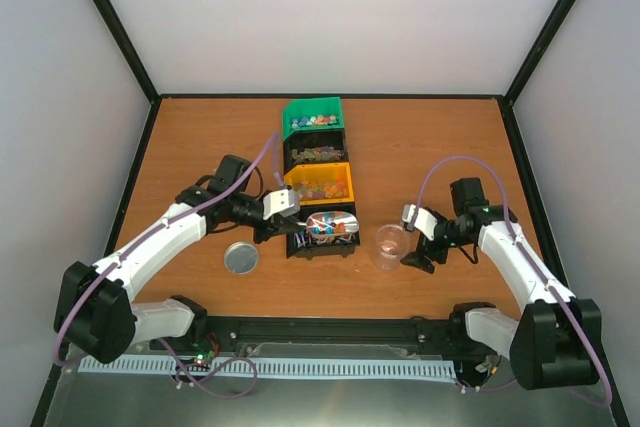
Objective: Pack the candies
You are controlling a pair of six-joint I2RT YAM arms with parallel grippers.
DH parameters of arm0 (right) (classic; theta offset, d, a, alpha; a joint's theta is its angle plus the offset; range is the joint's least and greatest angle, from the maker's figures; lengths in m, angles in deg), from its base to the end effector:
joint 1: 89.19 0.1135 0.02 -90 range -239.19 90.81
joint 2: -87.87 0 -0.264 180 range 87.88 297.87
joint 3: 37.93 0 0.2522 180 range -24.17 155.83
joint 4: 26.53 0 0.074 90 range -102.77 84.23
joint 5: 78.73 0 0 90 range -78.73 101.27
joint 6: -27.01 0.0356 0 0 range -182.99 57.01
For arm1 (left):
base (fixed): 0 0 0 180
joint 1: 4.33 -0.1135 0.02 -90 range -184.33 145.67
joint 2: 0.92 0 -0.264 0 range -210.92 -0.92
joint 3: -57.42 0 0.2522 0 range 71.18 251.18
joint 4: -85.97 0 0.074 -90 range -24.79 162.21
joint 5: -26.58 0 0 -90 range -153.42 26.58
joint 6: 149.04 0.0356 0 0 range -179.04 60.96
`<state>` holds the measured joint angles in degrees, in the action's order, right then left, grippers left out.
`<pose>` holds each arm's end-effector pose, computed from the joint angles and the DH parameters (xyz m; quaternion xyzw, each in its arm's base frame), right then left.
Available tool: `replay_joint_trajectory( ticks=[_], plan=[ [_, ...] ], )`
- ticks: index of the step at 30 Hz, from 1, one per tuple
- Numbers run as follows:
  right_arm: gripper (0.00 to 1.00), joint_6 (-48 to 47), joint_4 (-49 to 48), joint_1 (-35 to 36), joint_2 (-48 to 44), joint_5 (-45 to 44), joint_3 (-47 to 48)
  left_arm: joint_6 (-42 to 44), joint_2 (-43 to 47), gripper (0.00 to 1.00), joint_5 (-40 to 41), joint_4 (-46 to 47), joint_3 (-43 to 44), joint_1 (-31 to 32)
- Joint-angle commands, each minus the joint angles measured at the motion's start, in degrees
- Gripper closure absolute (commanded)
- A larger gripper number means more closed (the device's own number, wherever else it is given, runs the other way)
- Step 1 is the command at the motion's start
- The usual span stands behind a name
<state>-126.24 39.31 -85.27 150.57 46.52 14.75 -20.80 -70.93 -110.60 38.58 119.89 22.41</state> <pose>0.1706 0.0323 0.2043 -0.5542 0.7673 0.2030 0.2506 0.1992 -0.1296 0.2481 0.5711 0.6723 -0.3520 0.3130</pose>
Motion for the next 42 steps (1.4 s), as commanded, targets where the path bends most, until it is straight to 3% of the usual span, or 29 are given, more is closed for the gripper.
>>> replay_joint_trajectory(
  ticks=[1,10,19,38,42],
  plan=[
    [0.00,9.4,-11.1,3.2,2.3,-0.6,-1.4,2.8,-0.5,0.99,0.3,-0.8,3.3,0.3],
    [0.00,18.0,-24.3,6.1,8.1,-2.7,-1.0,2.9,-2.5,0.99,2.9,-4.4,6.7,0.4],
    [0.00,14.8,-25.4,7.2,11.0,2.5,0.2,0.8,-7.8,0.99,5.0,-7.3,13.6,1.7],
    [0.05,18.0,-33.9,12.1,18.7,4.0,3.1,1.2,-16.9,0.99,11.2,-13.9,24.2,6.6],
    [0.02,17.4,-33.5,12.6,19.4,4.5,4.0,0.9,-19.3,0.99,13.6,-15.8,26.8,8.1]
  ],
)
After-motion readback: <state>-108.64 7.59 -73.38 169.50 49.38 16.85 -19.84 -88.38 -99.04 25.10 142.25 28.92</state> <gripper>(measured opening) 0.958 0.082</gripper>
